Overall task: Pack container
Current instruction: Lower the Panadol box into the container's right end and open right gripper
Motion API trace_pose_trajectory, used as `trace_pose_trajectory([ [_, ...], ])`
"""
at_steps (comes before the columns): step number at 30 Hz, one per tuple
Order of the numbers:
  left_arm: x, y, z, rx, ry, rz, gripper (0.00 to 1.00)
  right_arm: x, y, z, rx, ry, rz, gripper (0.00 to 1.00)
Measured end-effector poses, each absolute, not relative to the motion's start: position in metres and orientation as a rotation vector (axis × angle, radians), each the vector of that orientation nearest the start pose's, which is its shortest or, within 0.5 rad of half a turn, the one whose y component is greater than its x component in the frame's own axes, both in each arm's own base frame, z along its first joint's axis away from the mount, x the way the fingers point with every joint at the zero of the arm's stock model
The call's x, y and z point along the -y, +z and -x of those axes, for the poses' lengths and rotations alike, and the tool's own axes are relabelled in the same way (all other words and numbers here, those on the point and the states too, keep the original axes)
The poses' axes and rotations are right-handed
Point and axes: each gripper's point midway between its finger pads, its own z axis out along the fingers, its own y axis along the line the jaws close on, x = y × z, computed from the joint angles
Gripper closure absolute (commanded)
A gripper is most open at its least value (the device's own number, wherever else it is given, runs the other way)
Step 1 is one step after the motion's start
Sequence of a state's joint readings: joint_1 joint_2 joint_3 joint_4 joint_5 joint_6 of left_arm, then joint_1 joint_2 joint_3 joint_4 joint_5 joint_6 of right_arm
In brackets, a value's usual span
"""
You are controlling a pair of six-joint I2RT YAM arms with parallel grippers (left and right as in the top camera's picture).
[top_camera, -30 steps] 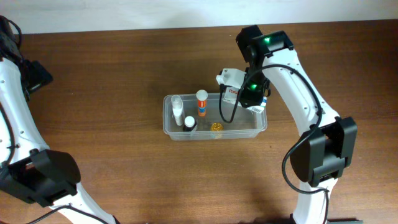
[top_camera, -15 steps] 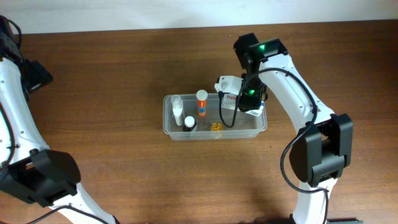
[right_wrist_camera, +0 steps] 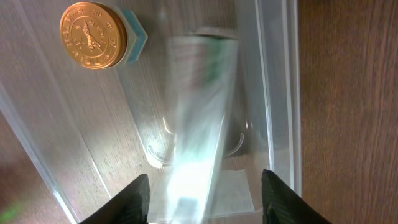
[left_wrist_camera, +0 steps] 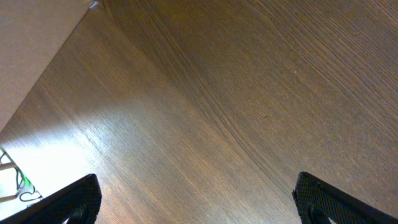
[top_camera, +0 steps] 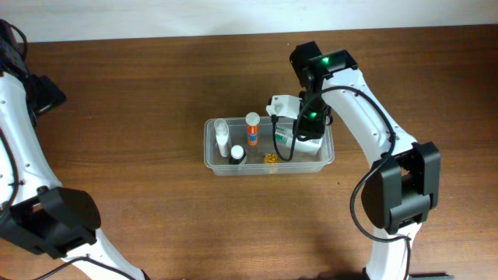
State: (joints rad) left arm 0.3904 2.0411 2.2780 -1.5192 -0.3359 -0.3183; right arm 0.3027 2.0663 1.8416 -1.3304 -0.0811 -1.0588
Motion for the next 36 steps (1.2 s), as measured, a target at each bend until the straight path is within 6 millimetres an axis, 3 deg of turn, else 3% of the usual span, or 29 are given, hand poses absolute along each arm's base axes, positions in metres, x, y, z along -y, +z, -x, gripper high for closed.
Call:
trace_pose_trajectory([
  [12,-0.216,0.238,-0.377,-2.626,0.494,1.046,0.01,-0.133,0.104,-0.38,-2.422,0.107,1.924,0.51],
  [16,-0.216,0.238,-0.377,-2.626,0.494,1.046,0.01,-0.135,0.104,-0.381,-2.493,0.116,1.823,0.65],
  [18,-0.216,0.238,-0.377,-2.626,0.494,1.046,0.01,-0.136,0.105,-0.38,-2.553,0.131,1.737,0.78],
  [21,-0.216,0.238,-0.377,-2.626,0.494,1.046,0.01,-0.138,0.105,-0.38,-2.676,0.157,1.542,0.96],
  [29,-0.216,0.238,-0.377,-2.626,0.494,1.046,0.01,-0.142,0.105,-0.378,-3.017,0.213,0.788,0.96],
  [36,-0.216,0.238,-0.377,-2.626,0.494,1.046,0.01,-0.152,0.107,-0.367,-3.168,0.317,0.258,0.96],
])
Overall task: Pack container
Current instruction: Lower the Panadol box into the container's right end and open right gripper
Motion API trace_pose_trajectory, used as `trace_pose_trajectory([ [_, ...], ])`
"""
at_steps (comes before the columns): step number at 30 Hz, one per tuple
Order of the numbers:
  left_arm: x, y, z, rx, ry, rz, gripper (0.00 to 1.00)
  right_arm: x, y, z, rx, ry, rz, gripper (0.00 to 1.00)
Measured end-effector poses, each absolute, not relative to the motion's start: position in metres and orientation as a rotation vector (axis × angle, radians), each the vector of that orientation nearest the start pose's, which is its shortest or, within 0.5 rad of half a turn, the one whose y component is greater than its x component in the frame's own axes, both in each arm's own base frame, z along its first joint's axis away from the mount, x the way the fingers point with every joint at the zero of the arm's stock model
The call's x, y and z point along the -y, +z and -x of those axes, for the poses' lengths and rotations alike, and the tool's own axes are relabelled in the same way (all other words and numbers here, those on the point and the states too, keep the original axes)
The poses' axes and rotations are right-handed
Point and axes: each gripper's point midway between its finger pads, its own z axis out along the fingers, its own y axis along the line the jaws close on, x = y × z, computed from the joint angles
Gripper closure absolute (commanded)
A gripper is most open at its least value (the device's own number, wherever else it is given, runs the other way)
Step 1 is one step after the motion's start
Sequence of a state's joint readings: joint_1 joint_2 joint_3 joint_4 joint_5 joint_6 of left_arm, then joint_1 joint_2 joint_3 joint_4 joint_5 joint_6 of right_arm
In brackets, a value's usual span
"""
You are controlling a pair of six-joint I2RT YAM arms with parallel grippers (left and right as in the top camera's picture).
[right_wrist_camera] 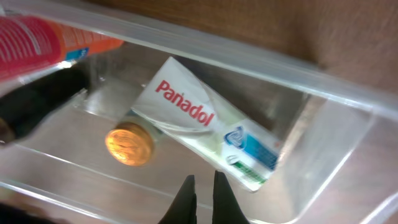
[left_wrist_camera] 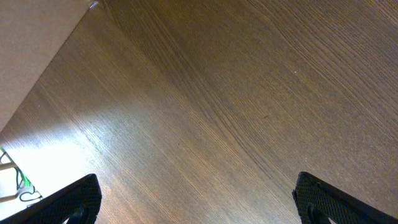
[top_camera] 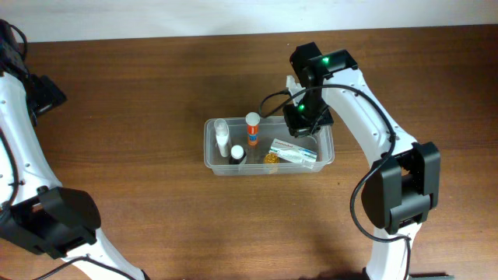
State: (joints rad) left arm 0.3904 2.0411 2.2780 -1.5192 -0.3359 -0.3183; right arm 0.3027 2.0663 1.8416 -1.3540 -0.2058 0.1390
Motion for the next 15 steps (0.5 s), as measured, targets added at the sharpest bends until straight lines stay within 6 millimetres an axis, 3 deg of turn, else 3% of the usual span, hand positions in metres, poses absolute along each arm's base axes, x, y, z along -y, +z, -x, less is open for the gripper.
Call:
trace_pose_trajectory([
  [8,-0.216,0.238,-0.377,-2.626,0.494,1.046,0.01,-0.155,0.105,-0.366,-3.2,0.349,-0.006,0.96],
  [15,-0.216,0.238,-0.377,-2.626,0.494,1.046,0.01,-0.148,0.074,-0.347,-3.277,0.293,-0.139,0.96],
])
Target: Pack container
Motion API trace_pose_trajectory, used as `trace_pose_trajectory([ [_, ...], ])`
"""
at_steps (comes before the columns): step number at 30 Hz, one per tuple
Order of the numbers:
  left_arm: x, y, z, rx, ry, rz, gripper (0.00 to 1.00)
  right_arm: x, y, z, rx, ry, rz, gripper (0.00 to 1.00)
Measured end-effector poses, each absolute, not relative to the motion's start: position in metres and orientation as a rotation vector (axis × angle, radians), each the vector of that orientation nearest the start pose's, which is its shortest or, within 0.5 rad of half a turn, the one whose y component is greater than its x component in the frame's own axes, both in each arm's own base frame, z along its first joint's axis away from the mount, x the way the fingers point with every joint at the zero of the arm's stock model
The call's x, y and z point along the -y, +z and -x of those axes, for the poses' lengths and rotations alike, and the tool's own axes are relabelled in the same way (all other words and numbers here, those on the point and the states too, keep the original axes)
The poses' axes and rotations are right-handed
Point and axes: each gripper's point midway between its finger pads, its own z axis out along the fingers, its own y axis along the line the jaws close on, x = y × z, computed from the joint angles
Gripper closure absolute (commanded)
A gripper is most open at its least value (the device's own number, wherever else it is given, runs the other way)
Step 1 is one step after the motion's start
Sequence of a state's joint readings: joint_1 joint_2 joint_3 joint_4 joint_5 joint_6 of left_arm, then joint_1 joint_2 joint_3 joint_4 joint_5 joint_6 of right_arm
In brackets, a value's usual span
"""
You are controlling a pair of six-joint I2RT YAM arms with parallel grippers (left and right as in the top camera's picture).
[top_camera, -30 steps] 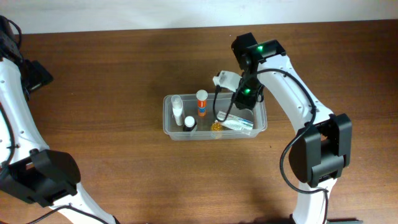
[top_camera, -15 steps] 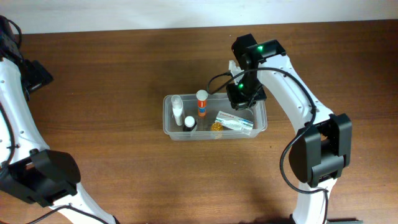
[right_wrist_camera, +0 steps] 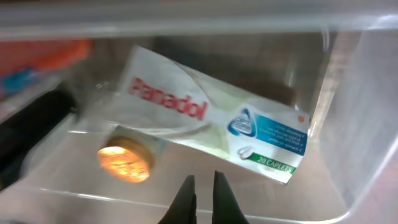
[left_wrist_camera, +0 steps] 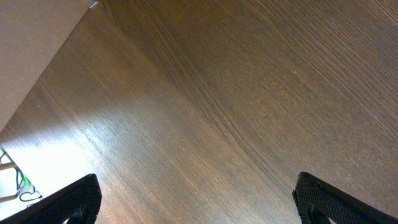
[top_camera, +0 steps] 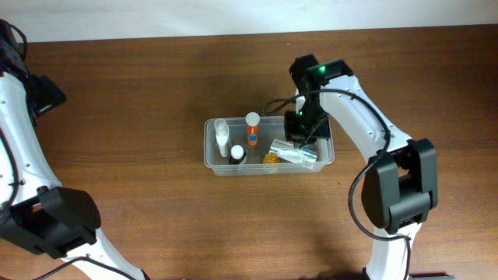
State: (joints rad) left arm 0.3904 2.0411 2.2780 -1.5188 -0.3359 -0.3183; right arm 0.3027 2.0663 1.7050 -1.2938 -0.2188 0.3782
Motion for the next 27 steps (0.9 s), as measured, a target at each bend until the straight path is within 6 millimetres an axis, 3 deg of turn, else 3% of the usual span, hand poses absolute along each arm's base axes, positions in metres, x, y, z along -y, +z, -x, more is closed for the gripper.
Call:
trace_pose_trajectory([
  [5,-0.216,0.238,-0.377,-2.626,0.494,1.046,0.01,-0.145,0.055,-0.34,-3.298,0.274,-0.166,0.96],
  [11,-0.216,0.238,-0.377,-2.626,0.494,1.046,0.01,-0.146,0.036,-0.353,-3.219,0.258,-0.139,0.96],
  [17,-0.216,0.238,-0.377,-2.626,0.494,1.046,0.01,-0.144,0.031,-0.36,-3.187,0.229,-0.123,0.96],
  [22,-0.216,0.238,-0.377,-2.626,0.494,1.046,0.01,-0.139,0.039,-0.355,-3.217,0.191,-0.096,0.96],
  [27,-0.216,0.238,-0.377,-2.626,0.494,1.046,0.01,-0.14,0.073,-0.367,-3.192,0.191,-0.059,0.96],
])
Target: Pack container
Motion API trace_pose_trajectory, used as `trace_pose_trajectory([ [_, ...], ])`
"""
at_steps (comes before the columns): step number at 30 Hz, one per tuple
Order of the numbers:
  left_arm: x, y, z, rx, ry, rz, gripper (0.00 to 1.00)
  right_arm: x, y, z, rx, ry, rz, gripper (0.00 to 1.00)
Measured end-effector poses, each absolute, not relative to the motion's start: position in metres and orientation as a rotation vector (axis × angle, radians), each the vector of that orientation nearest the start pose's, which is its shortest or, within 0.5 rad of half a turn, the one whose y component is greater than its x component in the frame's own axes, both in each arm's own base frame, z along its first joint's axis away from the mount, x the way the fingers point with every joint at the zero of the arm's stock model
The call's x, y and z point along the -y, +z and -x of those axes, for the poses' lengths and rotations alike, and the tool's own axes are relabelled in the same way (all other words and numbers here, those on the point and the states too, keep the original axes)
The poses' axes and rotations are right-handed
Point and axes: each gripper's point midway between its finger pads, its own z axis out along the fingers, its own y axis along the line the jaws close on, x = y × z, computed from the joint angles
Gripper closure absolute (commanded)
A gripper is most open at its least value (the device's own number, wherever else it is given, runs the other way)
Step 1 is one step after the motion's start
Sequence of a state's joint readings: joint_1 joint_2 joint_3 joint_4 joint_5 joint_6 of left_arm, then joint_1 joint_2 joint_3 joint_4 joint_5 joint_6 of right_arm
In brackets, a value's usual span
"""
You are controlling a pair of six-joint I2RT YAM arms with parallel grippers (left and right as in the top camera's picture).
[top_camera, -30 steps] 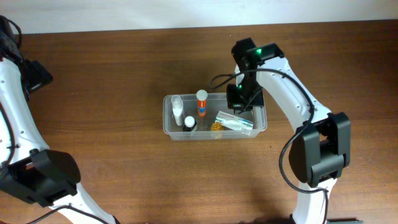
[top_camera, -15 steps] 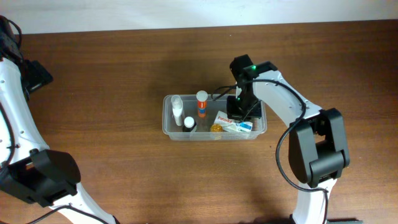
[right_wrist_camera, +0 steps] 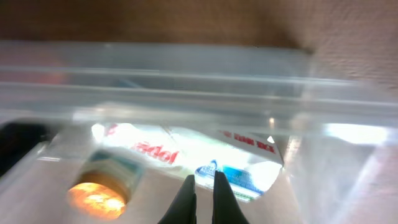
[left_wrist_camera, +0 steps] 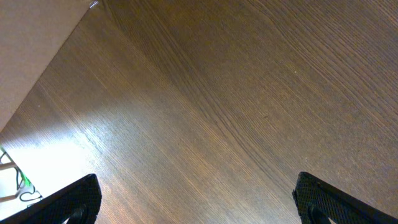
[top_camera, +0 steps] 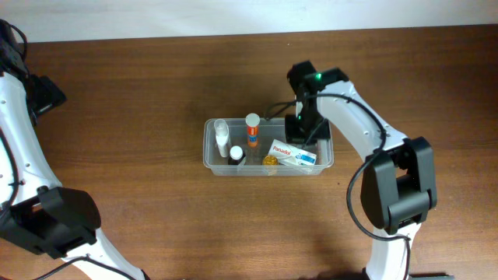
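A clear plastic container (top_camera: 208,148) stands mid-table. Inside it a white Panadol box (top_camera: 293,153) lies flat at the right end, with a gold-lidded jar (top_camera: 270,160) beside it. Further left are an orange tube (top_camera: 252,131), a white bottle (top_camera: 222,136) and a black-capped item (top_camera: 237,154). My right gripper (right_wrist_camera: 202,186) is shut and empty, hovering over the Panadol box (right_wrist_camera: 242,168) close to the container's back right wall (right_wrist_camera: 186,62). My left gripper (left_wrist_camera: 196,202) is open over bare wood at the far left, holding nothing.
The wooden table (top_camera: 140,218) surrounds the container. The table's edge and the wall behind it run along the top of the overhead view. In the left wrist view a pale floor strip shows past the table corner (left_wrist_camera: 25,56).
The right wrist has shifted slightly and now looks in past the container's wall. Its fingers stay shut. The Panadol box lies flat in about the same place. The left arm is unchanged.
At first my right gripper was open in the container's right end, with the Panadol box upright and blurred between its fingers. Later the box lay flat beside the gold-lidded jar and the gripper was shut and empty above it, as it is now.
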State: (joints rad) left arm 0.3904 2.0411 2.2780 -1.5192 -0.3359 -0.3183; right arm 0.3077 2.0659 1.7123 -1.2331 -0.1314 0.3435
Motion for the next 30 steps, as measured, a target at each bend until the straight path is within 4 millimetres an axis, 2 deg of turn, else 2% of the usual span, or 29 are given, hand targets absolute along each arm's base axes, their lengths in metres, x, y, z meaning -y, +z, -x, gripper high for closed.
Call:
trace_pose_trajectory([
  [4,-0.216,0.238,-0.377,-2.626,0.493,1.046,0.01,-0.145,0.118,-0.395,-3.084,0.233,-0.031,0.96],
  [7,-0.216,0.238,-0.377,-2.626,0.493,1.046,0.01,-0.139,0.159,-0.42,-2.971,0.27,-0.047,0.93],
  [9,-0.216,0.238,-0.377,-2.626,0.494,1.046,0.01,-0.127,0.185,-0.431,-2.914,0.284,-0.084,0.68],
  [10,-0.216,0.238,-0.377,-2.626,0.494,1.046,0.01,-0.116,0.202,-0.435,-2.884,0.285,-0.103,0.47],
  [11,-0.216,0.238,-0.377,-2.626,0.494,1.046,0.01,-0.104,0.217,-0.438,-2.855,0.284,-0.125,0.33],
  [12,-0.216,0.238,-0.377,-2.627,0.493,1.046,0.01,-0.092,0.232,-0.44,-2.825,0.283,-0.149,0.24],
  [15,-0.216,0.238,-0.377,-2.626,0.494,1.046,0.01,-0.054,0.278,-0.437,-2.739,0.274,-0.247,0.12],
  [16,-0.216,0.238,-0.377,-2.626,0.493,1.046,0.01,-0.04,0.295,-0.433,-2.705,0.269,-0.279,0.02],
  [19,-0.216,0.238,-0.377,-2.626,0.494,1.046,0.01,-0.009,0.344,-0.426,-2.558,0.273,-0.322,0.02],
  [22,-0.216,0.238,-0.377,-2.626,0.494,1.046,0.01,0.01,0.389,-0.41,-2.418,0.289,-0.327,0.02],
  [25,-0.216,0.238,-0.377,-2.626,0.494,1.046,0.01,0.019,0.432,-0.377,-2.296,0.285,-0.32,0.02],
  [27,-0.216,0.238,-0.377,-2.626,0.494,1.046,0.01,0.021,0.463,-0.347,-2.207,0.261,-0.288,0.02],
  [30,-0.216,0.238,-0.377,-2.626,0.494,1.046,0.01,0.021,0.516,-0.281,-2.032,0.185,-0.234,0.02],
])
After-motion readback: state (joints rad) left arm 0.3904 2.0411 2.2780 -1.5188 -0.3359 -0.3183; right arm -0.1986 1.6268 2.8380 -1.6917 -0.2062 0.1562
